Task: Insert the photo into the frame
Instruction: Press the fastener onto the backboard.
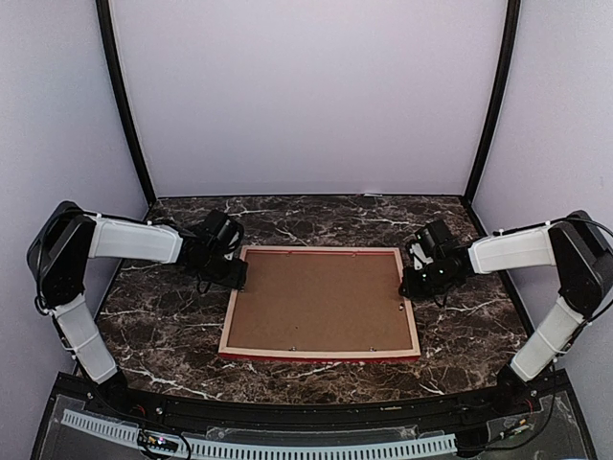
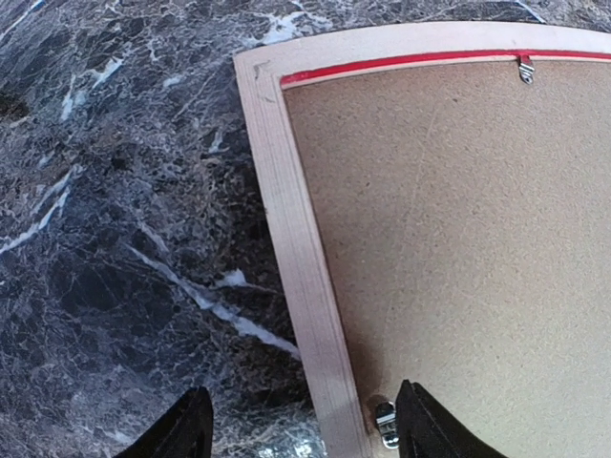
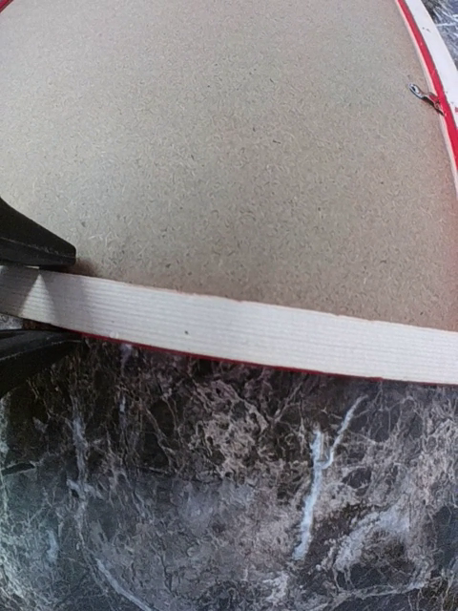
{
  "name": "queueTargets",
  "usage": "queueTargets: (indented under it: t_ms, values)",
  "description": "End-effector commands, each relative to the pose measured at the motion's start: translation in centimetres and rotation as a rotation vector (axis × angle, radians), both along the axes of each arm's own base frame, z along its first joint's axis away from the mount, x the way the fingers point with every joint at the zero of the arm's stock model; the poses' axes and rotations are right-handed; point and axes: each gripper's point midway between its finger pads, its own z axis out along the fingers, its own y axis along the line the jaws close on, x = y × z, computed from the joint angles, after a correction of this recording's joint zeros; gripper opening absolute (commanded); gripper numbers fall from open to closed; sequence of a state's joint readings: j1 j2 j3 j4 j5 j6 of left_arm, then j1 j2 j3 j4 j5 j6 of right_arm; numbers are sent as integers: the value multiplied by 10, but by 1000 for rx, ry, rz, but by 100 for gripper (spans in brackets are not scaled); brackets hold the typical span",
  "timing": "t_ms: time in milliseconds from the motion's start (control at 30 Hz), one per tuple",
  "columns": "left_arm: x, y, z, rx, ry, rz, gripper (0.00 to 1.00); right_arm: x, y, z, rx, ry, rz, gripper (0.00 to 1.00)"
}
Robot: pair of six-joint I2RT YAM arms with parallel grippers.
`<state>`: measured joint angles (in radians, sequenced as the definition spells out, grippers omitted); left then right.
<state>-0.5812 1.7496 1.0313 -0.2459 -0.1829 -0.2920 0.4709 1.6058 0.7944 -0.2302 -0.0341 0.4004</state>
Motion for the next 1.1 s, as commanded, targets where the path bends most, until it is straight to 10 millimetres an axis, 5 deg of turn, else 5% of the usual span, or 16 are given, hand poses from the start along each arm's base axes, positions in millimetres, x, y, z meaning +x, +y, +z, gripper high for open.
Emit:
queueTargets:
  t_ms: [0,533,833,1067]
  values:
    - [2,10,0,66,9,33,68,-36,-20,-39,-87,154,14,23]
    - [-5,9,-16,75,69,19,67,-35,-20,-38,-88,155,9,22]
    - [-22,-20,-21,-81,154,-64,67,-36,-21,-39,-89,156,10,22]
    - [-25,-32,-4,-153,139,-107,66,-36,-21,-41,-89,158,9,22]
